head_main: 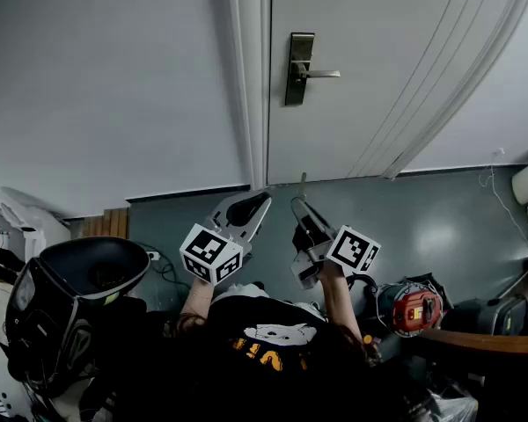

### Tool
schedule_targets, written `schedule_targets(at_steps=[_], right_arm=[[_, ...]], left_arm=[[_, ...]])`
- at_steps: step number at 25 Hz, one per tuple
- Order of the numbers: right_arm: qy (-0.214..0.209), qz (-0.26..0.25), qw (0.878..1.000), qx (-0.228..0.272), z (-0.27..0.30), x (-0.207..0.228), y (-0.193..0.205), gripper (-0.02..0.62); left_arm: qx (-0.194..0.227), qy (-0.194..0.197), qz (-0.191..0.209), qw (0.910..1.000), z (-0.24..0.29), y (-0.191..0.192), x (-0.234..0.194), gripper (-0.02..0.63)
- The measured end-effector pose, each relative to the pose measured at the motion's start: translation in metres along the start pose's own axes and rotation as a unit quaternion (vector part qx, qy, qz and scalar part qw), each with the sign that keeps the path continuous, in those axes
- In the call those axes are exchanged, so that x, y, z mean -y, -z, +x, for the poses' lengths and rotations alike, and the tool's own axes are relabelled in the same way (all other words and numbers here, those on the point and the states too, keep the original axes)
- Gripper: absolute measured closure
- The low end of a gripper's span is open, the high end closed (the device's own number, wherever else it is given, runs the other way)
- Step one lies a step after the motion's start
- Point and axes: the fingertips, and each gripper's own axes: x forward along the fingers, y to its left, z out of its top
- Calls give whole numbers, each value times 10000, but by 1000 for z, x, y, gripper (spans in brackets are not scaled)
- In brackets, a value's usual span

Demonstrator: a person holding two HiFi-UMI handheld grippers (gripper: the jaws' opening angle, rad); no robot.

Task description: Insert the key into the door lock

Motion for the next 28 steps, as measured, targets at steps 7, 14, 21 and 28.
schedule_targets(at_steps=[7,14,21,28], right_arm=[[14,-17,10000,42,19,-3,8,575],[95,-102,9999,89,43,-12,17,575],[410,-55,9989,221,47,-5,14,575],[613,-86,9978,231,47,11,3,575]], left_arm=[[-5,61,-1,10000,-7,0,-18,583],[45,217,-41,9997,-19,-4,-41,584],[7,393,-246,9989,-16,8,-56,583],[-6,535,-416,9977,4,19,-61,583]])
